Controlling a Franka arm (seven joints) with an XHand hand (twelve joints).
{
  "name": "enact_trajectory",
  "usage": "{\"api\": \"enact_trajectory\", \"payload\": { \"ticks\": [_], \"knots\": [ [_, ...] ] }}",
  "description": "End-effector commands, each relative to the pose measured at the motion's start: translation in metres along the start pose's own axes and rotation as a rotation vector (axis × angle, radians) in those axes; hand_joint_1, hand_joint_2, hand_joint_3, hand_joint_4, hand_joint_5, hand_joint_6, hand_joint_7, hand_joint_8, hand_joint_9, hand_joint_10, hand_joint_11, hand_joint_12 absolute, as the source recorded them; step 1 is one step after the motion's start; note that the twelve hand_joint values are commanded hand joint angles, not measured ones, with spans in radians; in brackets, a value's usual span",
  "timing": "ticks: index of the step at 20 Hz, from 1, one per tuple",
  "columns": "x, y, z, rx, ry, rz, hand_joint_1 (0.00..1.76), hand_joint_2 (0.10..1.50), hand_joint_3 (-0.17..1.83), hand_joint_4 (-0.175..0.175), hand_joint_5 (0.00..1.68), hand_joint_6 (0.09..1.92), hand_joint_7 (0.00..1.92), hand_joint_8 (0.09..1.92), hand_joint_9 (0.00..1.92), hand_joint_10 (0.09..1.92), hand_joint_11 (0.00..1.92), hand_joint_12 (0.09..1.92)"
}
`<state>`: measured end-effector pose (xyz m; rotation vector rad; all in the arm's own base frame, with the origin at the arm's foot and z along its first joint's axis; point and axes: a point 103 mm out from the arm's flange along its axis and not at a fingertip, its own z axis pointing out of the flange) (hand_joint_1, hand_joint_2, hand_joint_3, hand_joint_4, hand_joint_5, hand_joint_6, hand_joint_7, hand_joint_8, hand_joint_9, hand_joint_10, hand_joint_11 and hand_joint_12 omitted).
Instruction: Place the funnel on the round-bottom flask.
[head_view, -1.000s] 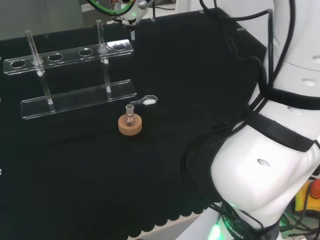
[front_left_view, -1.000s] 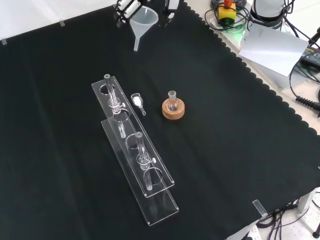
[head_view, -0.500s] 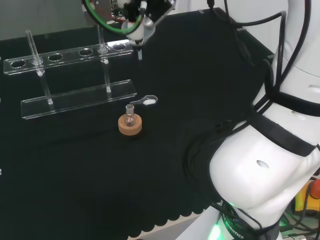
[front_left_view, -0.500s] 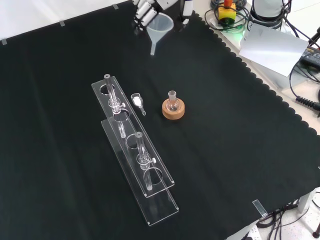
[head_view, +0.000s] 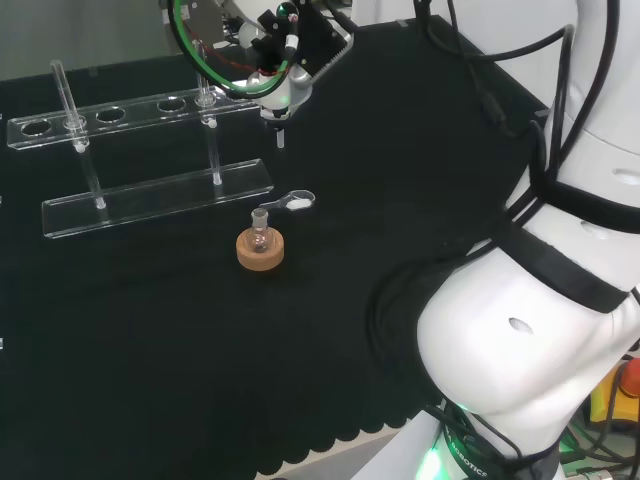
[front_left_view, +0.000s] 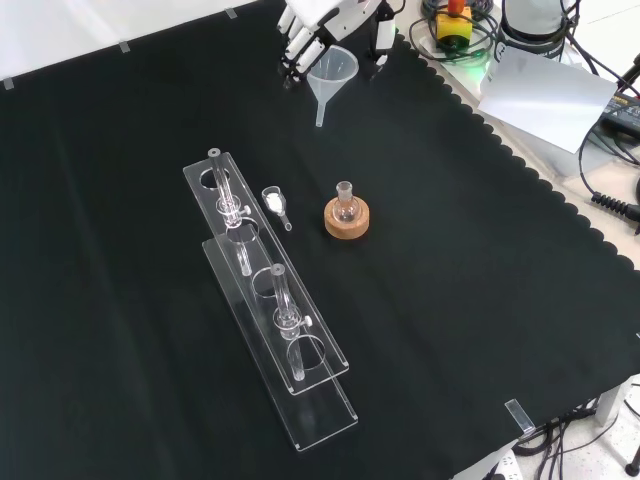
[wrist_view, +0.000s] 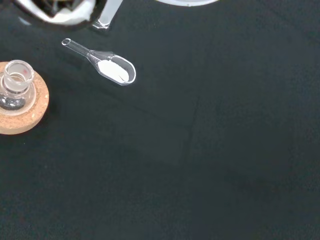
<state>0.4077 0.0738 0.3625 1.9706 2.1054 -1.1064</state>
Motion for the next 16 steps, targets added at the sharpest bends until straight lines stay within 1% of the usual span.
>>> {"api": "enact_trajectory", "payload": {
  "ticks": [1, 6, 16],
  "knots": [
    [0.032, 0.014, 0.023, 0.046, -0.011, -0.048, 0.89, 0.75, 0.68, 0.01, 0.68, 0.56, 0.54, 0.6, 0.9, 0.4, 0.71, 1.25],
    [0.049, 0.016, 0.029, 0.055, -0.019, -0.072, 0.89, 0.75, 0.68, 0.01, 0.68, 0.57, 0.54, 0.6, 0.91, 0.4, 0.71, 1.25],
    [0.068, 0.017, 0.035, 0.062, -0.025, -0.093, 0.89, 0.75, 0.69, 0.009, 0.68, 0.58, 0.54, 0.61, 0.91, 0.4, 0.71, 1.25]
  ]
}}
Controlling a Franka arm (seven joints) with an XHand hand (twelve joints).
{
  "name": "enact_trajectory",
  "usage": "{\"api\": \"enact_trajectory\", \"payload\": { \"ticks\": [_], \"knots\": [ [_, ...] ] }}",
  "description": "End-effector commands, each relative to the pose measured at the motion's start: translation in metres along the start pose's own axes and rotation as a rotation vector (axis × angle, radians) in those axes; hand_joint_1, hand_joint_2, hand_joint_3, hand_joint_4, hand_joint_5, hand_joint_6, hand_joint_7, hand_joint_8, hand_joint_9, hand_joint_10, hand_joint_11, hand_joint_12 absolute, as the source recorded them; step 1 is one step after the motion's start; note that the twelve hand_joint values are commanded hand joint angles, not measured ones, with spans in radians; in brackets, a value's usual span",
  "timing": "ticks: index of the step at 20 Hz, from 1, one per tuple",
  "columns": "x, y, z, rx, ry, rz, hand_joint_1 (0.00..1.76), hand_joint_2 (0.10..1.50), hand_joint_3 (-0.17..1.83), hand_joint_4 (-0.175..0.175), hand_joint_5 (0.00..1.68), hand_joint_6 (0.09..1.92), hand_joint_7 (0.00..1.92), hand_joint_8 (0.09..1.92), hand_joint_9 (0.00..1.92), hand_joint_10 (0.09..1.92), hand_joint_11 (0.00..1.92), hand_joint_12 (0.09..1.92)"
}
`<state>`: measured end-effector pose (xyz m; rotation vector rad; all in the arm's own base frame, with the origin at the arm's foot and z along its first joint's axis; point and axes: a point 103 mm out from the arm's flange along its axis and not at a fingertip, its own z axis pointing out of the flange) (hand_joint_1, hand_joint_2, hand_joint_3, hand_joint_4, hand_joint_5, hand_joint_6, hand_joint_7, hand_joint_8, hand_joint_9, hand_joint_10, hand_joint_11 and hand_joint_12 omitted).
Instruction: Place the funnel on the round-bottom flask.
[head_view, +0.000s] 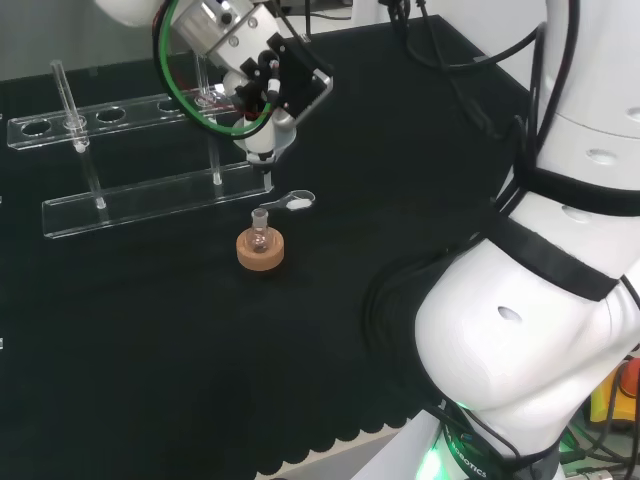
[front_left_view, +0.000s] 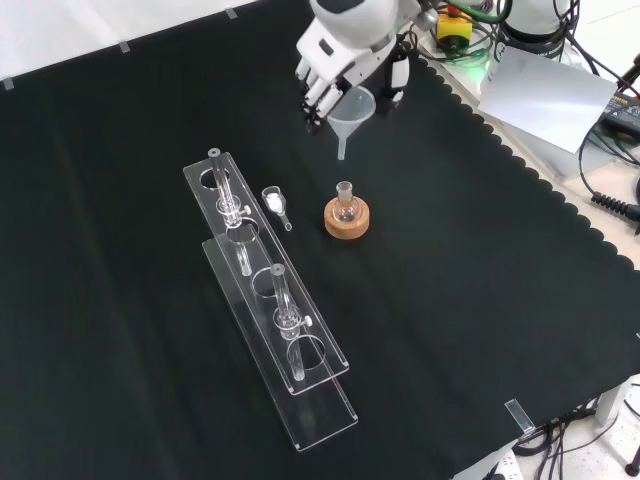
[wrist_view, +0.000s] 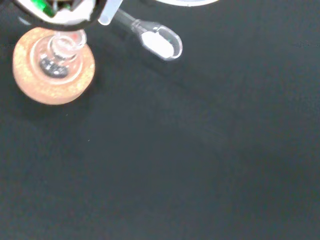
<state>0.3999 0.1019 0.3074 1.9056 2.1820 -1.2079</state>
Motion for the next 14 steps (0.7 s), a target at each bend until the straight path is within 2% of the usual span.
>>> {"api": "enact_trajectory", "payload": {
  "ticks": [1, 14],
  "knots": [
    [0.0161, 0.0023, 0.0053, 0.006, -0.005, -0.016, 0.89, 0.75, 0.69, 0.009, 0.68, 0.58, 0.54, 0.61, 0.91, 0.4, 0.71, 1.25],
    [0.0244, 0.0086, 0.0066, 0.003, -0.021, -0.024, 0.89, 0.75, 0.69, 0.009, 0.67, 0.6, 0.54, 0.61, 0.91, 0.39, 0.71, 1.25]
  ]
}}
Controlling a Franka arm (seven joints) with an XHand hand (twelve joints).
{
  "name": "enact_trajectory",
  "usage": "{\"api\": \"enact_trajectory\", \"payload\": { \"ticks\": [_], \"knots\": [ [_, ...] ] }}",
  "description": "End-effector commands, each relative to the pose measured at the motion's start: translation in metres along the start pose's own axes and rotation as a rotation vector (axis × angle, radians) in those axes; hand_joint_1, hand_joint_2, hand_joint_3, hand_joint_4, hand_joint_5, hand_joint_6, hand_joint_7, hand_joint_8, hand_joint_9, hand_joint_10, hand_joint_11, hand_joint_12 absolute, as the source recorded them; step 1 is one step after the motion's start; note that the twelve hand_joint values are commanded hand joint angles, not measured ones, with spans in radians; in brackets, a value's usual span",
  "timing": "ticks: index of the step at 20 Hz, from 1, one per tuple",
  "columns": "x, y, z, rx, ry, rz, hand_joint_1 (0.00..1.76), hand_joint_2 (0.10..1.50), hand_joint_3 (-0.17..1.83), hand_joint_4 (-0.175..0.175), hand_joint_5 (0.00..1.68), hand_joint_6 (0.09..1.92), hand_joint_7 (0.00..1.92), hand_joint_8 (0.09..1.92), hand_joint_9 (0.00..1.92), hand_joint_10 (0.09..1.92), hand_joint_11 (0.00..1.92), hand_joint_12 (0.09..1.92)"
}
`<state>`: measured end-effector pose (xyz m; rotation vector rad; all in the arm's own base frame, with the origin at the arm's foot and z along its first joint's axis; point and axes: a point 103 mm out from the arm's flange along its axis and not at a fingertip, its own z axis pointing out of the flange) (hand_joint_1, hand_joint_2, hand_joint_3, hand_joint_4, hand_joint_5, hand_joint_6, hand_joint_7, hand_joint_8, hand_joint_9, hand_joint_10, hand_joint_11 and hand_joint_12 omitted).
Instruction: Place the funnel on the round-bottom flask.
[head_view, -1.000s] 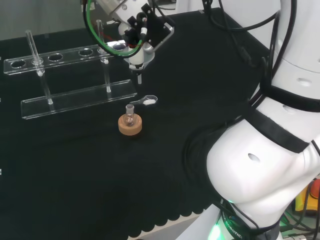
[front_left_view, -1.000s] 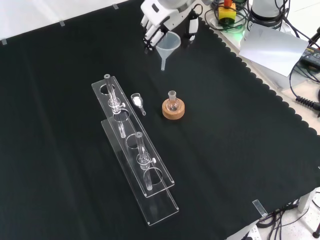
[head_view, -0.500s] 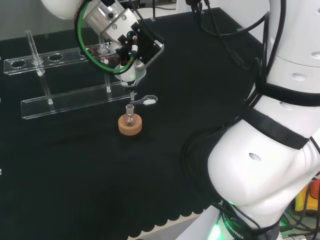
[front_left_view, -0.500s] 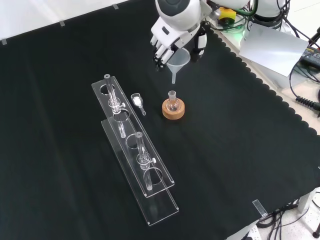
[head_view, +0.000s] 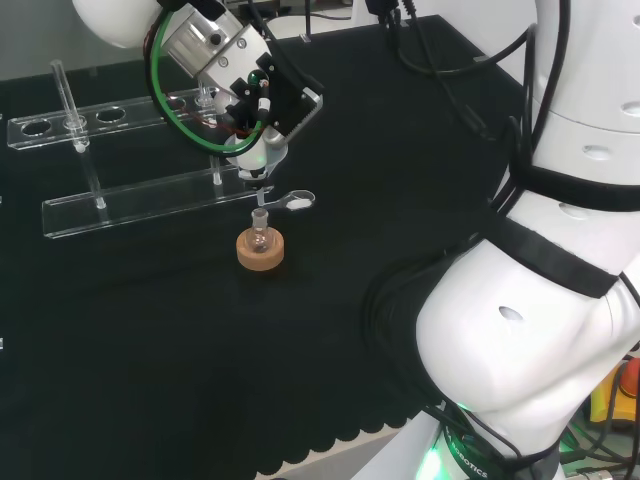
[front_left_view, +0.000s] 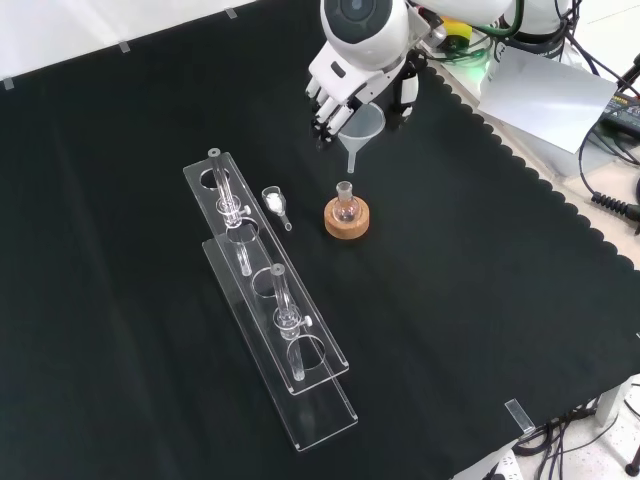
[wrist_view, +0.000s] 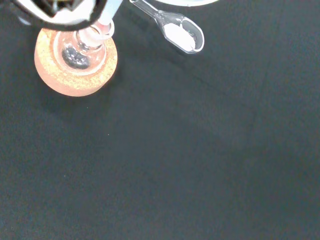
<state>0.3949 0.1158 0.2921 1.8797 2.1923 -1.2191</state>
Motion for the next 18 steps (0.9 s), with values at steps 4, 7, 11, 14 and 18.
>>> {"api": "enact_trajectory", "payload": {
  "ticks": [4, 7, 11, 14, 18],
  "knots": [
    [0.0054, 0.009, 0.0027, 0.0, -0.006, -0.015, 0.89, 0.75, 0.69, 0.009, 0.67, 0.6, 0.54, 0.61, 0.91, 0.39, 0.72, 1.25],
    [0.0046, 0.011, 0.0038, -0.007, -0.002, -0.018, 0.89, 0.75, 0.69, 0.008, 0.67, 0.6, 0.54, 0.61, 0.91, 0.39, 0.72, 1.25],
    [0.0051, 0.0122, 0.0038, -0.005, -0.008, -0.017, 0.89, 0.75, 0.69, 0.008, 0.67, 0.6, 0.54, 0.61, 0.91, 0.39, 0.72, 1.25],
    [0.005, 0.0138, 0.0051, -0.007, -0.005, -0.015, 0.89, 0.75, 0.69, 0.007, 0.67, 0.6, 0.54, 0.61, 0.91, 0.39, 0.72, 1.25],
    [0.0048, 0.0155, 0.0064, -0.005, -0.002, -0.016, 0.89, 0.75, 0.7, 0.006, 0.66, 0.6, 0.54, 0.61, 0.91, 0.39, 0.72, 1.25]
  ]
}}
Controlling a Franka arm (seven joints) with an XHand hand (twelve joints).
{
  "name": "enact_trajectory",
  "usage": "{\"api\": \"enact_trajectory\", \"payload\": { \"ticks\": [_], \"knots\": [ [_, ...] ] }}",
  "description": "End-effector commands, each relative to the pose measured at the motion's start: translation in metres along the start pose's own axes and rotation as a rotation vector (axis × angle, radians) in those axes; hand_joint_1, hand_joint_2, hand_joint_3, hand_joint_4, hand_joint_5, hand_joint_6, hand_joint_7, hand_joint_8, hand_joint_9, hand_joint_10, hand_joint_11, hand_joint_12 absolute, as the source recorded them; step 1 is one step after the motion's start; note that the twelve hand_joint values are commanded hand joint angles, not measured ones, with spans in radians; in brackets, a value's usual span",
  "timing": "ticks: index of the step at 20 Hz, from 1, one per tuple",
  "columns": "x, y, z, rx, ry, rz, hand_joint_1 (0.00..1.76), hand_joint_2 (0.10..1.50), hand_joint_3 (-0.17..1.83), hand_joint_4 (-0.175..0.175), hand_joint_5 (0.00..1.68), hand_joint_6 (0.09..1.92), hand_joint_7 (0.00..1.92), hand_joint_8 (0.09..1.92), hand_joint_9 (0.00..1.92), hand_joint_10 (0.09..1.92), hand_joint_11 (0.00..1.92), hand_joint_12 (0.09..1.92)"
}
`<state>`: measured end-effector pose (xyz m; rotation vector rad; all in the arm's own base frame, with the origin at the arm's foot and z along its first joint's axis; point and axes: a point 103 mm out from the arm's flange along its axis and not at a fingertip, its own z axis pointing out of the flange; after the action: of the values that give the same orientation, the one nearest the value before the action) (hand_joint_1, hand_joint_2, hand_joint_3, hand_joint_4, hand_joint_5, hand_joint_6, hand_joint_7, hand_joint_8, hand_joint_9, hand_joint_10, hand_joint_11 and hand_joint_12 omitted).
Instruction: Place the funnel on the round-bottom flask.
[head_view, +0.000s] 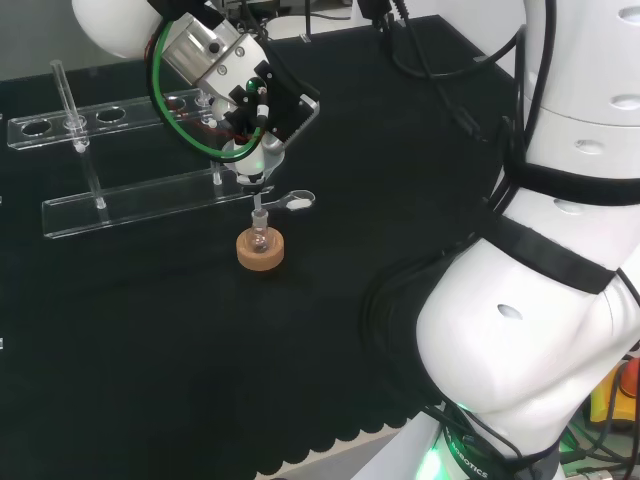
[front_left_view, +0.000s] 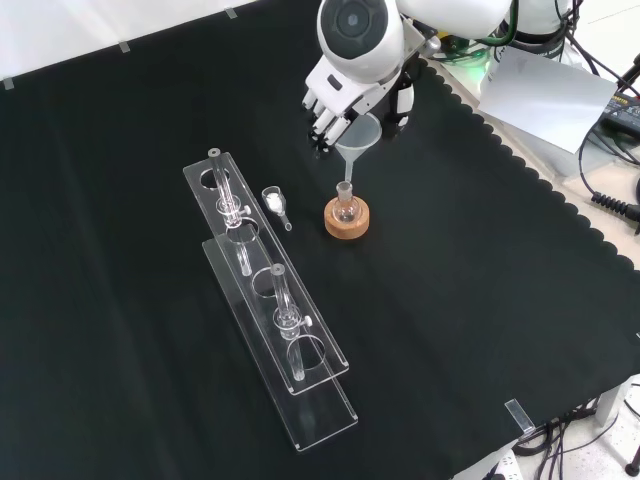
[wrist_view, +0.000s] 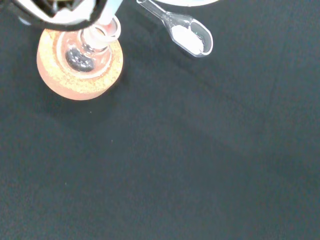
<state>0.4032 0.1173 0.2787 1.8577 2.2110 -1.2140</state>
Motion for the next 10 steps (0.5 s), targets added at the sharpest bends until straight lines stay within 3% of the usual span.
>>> {"api": "enact_trajectory", "payload": {
  "ticks": [1, 10],
  "knots": [
    [0.0, 0.002, 0.002, 0.004, 0.001, -0.001, 0.89, 0.75, 0.7, 0.006, 0.66, 0.6, 0.54, 0.61, 0.91, 0.39, 0.72, 1.25],
    [0.005, 0.013, 0.003, 0.02, -0.004, -0.006, 0.89, 0.75, 0.7, 0.004, 0.65, 0.6, 0.54, 0.61, 0.91, 0.39, 0.72, 1.25]
  ]
}}
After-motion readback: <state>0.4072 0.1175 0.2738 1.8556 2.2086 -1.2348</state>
